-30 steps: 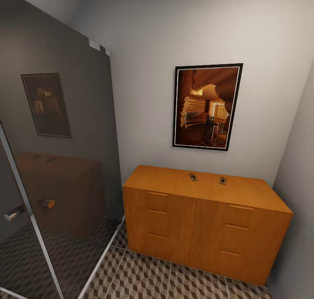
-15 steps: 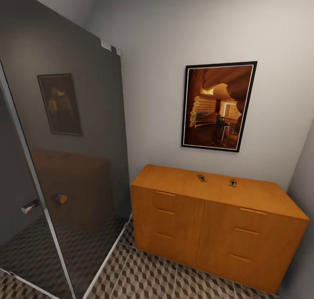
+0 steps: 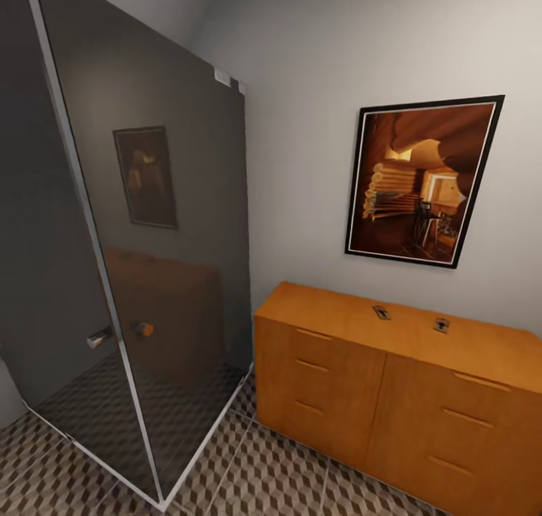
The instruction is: Take the four mousetraps from the cabinet in the bathroom and place them on the bathroom floor. Make sure all four end up on the same floor surface, and ensure that at least two of them are either under or directly next to the same bathroom sink.
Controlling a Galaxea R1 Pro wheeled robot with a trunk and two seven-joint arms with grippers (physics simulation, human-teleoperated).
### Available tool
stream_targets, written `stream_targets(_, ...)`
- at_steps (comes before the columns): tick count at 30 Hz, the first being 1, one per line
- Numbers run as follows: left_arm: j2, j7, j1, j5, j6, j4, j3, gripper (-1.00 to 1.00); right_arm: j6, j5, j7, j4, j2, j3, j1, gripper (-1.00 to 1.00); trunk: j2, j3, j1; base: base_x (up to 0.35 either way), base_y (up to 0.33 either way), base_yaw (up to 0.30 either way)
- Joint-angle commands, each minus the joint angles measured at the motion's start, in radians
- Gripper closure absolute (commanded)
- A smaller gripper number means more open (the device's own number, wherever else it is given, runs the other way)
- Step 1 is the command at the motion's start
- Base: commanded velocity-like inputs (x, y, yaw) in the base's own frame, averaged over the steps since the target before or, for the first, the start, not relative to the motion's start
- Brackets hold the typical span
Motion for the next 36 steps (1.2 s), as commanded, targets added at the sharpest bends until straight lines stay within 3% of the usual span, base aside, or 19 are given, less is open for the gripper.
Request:
stream_targets(1,0.0,-0.001,-0.001,0.006,0.002,0.002,-0.008,1.0,0.002,0.002,0.004,0.001,0.0,0.006,-0.001,1.0,0.0,0.0,0.0,0.0,0.0,0.28)
stream_targets(36,-0.002,-0.001,-0.001,0.006,0.002,-0.004,-0.008,1.0,-0.006,0.006,0.002,0.001,0.002,0.008,0.001,1.0,0.0,-0.001,0.0,0.0,0.0,0.287)
